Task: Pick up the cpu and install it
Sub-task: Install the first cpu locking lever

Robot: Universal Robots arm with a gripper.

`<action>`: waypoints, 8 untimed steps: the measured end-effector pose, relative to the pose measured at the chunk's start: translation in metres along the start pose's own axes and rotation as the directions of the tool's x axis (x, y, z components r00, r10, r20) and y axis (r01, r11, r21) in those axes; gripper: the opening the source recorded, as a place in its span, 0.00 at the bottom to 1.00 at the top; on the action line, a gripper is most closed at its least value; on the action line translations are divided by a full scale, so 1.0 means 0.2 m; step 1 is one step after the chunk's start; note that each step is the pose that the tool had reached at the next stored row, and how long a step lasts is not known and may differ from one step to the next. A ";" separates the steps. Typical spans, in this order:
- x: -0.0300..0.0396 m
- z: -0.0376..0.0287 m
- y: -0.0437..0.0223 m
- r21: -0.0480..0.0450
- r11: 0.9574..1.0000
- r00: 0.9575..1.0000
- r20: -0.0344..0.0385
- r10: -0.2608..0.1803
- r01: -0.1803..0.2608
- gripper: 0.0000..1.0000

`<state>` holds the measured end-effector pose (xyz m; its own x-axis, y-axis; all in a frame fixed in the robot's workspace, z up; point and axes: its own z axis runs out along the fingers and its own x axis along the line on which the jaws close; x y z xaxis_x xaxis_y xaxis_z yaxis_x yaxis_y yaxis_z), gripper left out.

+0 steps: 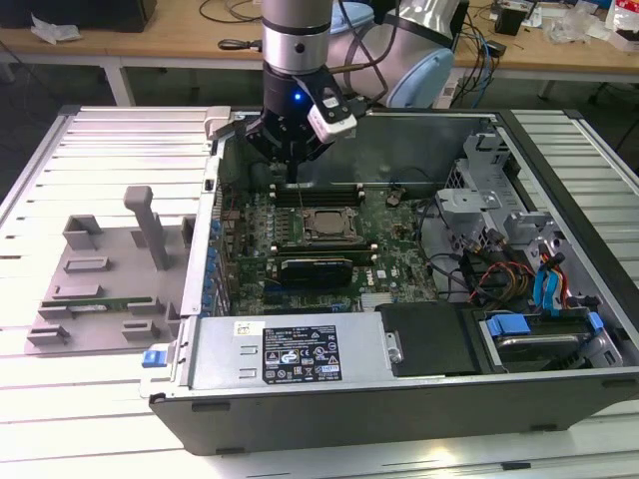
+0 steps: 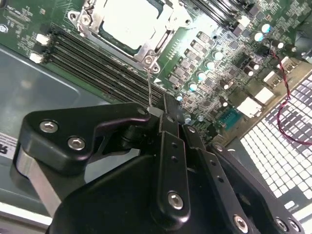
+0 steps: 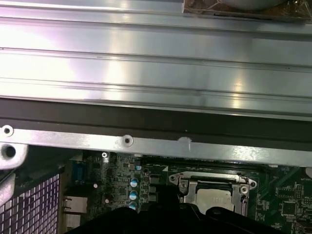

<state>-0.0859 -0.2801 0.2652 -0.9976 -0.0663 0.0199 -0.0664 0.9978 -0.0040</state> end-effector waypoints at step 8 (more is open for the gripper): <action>-0.126 0.006 -0.008 0.000 1.000 1.000 0.000 0.000 0.000 0.11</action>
<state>-0.0606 -0.2801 0.2636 -0.9976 -0.0663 0.0200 -0.0663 0.9978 -0.0039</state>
